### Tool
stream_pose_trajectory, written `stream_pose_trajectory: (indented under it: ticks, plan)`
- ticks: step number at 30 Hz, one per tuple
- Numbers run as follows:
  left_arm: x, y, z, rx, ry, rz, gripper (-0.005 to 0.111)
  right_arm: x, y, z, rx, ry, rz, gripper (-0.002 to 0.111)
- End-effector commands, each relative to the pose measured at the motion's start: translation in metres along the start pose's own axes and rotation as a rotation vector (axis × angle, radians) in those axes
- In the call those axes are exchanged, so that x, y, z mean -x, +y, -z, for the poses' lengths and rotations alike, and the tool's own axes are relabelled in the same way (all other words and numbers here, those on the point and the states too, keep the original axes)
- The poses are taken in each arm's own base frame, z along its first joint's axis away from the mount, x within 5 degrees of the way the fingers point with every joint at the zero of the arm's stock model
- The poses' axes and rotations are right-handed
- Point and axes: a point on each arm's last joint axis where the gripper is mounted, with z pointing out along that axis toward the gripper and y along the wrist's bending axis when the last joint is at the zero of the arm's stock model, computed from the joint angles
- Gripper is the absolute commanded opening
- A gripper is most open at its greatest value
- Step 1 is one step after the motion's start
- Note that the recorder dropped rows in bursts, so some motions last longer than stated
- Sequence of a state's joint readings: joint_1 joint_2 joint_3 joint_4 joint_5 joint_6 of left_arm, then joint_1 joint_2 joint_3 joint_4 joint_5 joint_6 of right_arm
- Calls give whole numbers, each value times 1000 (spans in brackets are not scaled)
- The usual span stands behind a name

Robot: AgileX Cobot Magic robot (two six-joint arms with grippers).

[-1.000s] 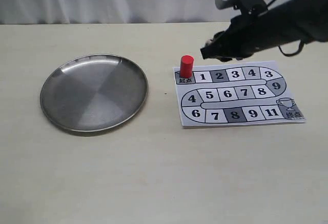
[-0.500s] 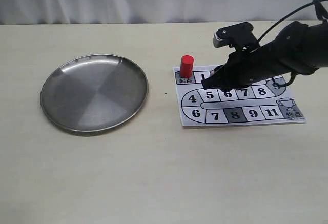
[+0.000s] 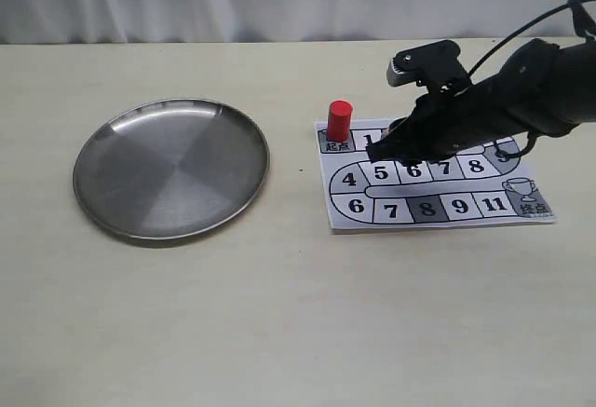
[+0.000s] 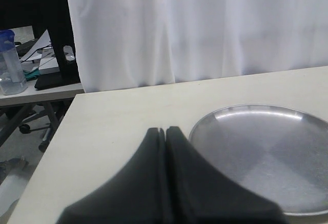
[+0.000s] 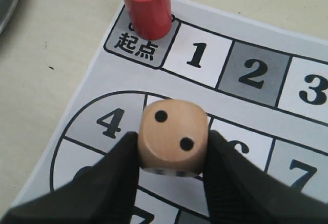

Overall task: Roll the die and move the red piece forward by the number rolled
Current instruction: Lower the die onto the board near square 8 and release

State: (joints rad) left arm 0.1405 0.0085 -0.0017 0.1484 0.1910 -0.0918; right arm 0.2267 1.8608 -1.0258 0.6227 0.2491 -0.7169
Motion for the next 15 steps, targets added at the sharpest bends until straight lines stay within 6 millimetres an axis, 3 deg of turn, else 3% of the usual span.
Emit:
stream_pose_trajectory:
  ticks: [1,5,15]
  plan:
    - [1,0,0,-4,-20,10,0,-5,-5,-11,-33,-1,0,5]
    - [1,0,0,-4,-20,10,0,-9,-8,-21,-49,8,-4,13]
    - [1,0,0,-4,-20,10,0,-8,-9,-21,-62,-8,-6,58]
